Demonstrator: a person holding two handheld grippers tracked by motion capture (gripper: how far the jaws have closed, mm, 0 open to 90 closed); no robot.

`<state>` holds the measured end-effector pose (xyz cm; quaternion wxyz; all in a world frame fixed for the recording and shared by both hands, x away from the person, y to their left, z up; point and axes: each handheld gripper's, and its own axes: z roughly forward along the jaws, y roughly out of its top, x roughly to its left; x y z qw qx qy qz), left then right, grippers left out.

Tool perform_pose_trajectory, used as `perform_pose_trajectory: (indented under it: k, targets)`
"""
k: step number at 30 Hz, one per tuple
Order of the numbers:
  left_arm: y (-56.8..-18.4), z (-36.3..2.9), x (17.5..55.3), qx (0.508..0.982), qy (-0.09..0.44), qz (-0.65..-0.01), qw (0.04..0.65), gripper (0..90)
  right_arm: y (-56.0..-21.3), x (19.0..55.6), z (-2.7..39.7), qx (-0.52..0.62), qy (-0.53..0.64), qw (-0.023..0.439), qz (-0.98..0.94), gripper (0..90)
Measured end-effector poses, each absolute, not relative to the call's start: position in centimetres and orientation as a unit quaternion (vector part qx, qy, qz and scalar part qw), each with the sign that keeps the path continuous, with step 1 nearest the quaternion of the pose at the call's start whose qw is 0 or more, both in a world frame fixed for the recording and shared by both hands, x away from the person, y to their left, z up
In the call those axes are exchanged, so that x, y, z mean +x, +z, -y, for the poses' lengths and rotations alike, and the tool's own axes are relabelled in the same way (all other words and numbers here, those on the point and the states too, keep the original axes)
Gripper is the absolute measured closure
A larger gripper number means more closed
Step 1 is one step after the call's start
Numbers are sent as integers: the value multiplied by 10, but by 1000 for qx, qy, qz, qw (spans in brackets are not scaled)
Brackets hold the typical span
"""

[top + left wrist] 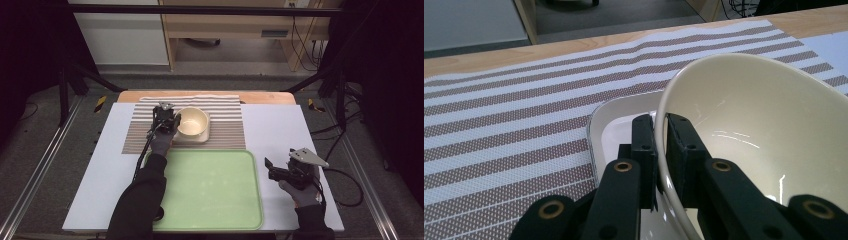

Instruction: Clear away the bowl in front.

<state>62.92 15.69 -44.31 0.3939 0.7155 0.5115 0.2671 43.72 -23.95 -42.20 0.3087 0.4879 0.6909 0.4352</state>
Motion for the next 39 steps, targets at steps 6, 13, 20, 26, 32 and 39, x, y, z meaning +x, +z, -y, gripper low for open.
perform_pose_trajectory:
  k: [6, 13, 20, 26, 32, 39]
  targets:
    - [-440, -160, 625, 712, 275, -512, 394, 821, -422, 437, 239, 488, 436, 309, -690, 75]
    - [-425, -166, 616, 703, 279, -507, 412, 822, -421, 436, 238, 488, 437, 310, -689, 75]
    - [-403, -171, 602, 696, 286, -496, 433, 822, -420, 435, 238, 488, 438, 311, -688, 75]
    - [-388, -172, 589, 697, 287, -480, 448, 822, -420, 435, 238, 487, 437, 313, -688, 75]
    - [-377, -170, 573, 704, 287, -461, 458, 822, -419, 435, 237, 487, 439, 313, -687, 75]
    - [-369, -169, 549, 709, 285, -441, 470, 822, -419, 434, 237, 486, 438, 314, -688, 74]
